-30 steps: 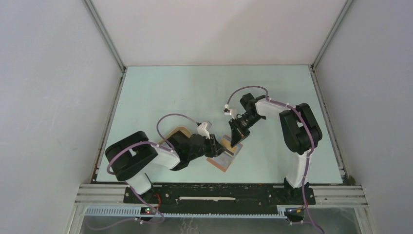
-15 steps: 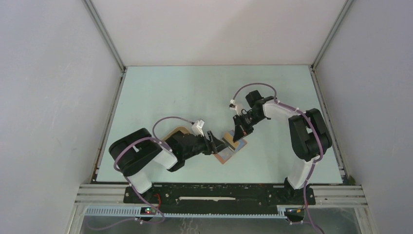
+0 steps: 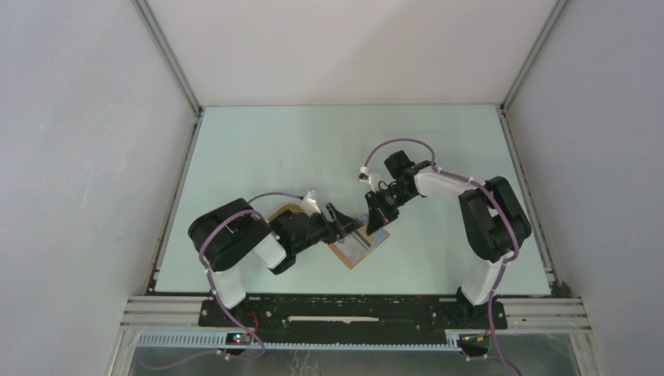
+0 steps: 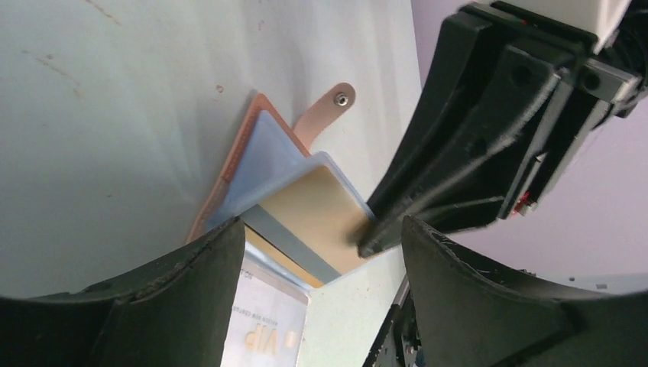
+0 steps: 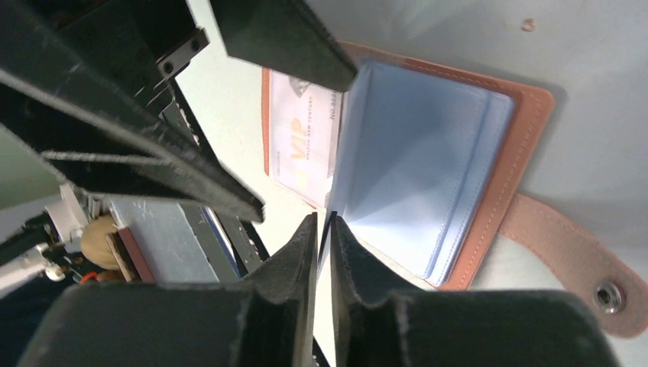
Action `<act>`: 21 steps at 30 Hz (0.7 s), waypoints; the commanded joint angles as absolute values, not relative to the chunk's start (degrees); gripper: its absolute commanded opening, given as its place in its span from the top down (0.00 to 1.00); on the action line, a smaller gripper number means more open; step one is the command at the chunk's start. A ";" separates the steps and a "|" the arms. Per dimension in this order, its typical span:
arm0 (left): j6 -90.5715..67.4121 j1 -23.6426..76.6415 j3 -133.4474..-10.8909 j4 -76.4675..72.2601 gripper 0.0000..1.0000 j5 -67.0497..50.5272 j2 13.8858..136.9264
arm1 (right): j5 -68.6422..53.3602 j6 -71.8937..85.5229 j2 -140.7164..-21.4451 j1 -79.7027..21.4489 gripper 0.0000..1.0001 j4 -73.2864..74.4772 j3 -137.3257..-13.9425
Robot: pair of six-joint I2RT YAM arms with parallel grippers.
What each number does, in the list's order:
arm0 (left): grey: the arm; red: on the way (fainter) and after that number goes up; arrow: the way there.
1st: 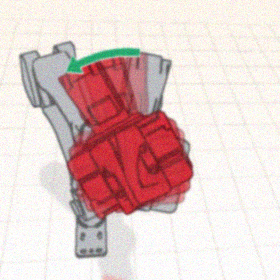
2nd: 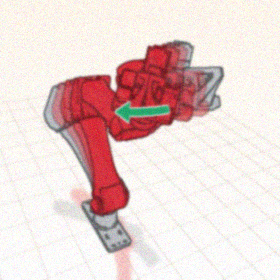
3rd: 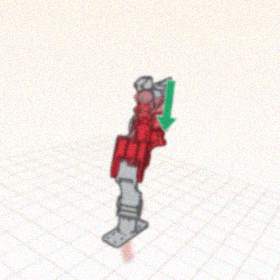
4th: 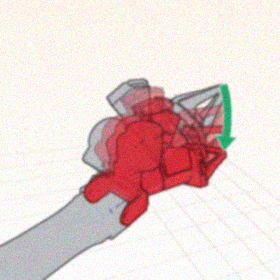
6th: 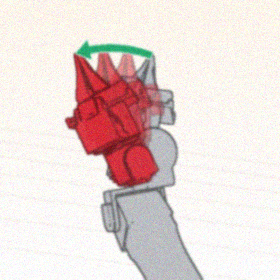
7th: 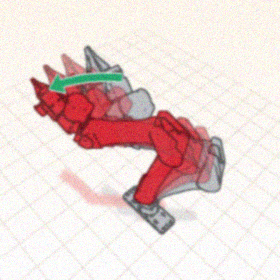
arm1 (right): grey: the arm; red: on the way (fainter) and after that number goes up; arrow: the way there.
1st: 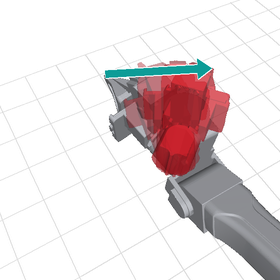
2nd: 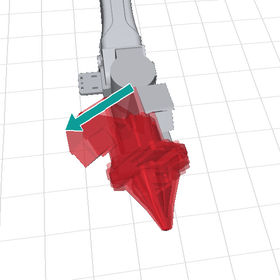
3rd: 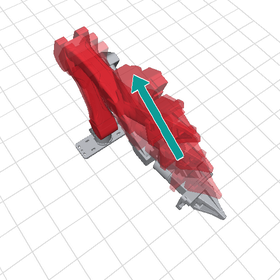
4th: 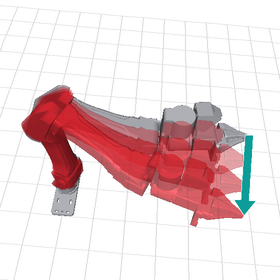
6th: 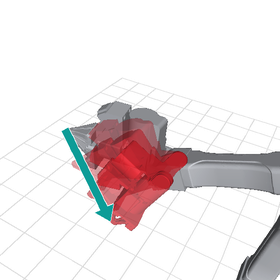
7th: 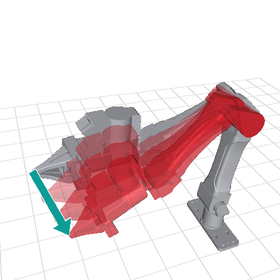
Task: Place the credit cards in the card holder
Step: Turn over the card slot in the card holder.
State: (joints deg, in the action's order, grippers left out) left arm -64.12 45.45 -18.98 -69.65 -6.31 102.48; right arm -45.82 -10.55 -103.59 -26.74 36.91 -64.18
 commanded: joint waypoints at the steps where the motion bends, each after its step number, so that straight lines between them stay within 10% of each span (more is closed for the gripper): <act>1: -66.94 44.80 -17.11 -74.00 0.20 -4.32 104.10 | -49.65 -12.89 -101.98 -28.15 0.76 38.22 -65.37; 9: -67.29 44.68 -14.06 -74.24 0.18 -3.17 102.54 | -56.26 -17.68 -102.60 -30.32 0.56 42.72 -67.22; 21: -68.40 44.74 -11.35 -77.35 0.25 -3.03 102.52 | -50.88 -15.08 -104.26 -29.28 0.63 41.83 -67.72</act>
